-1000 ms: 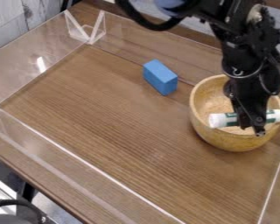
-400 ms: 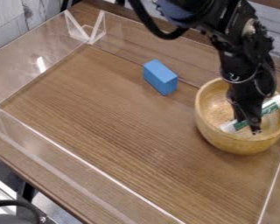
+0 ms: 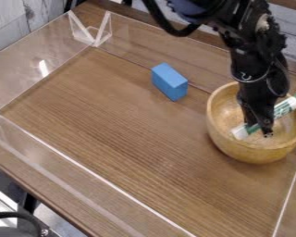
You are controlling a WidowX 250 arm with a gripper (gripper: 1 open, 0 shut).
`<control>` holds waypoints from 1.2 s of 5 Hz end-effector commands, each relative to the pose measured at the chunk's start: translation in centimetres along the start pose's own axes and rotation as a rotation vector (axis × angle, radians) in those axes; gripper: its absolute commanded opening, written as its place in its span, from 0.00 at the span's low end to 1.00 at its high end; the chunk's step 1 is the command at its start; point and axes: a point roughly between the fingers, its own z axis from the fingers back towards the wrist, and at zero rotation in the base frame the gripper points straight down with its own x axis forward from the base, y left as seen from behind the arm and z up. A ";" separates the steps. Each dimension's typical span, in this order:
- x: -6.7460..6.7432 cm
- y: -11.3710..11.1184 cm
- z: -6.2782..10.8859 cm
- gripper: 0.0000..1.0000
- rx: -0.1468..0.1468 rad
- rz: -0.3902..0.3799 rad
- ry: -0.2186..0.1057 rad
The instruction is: Put the green marker in the brown bowl
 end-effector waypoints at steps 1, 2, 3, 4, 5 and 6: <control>-0.4 -0.2 -1.2 0.00 -0.012 0.006 0.022; -0.4 -0.2 -1.7 0.00 -0.014 0.009 0.027; -0.4 -0.2 -2.2 0.00 -0.015 0.010 0.031; -0.3 0.0 -2.8 0.00 -0.014 0.008 0.034; -0.3 0.2 -3.3 0.00 -0.012 0.005 0.038; -0.4 0.4 -3.9 0.00 -0.009 0.002 0.040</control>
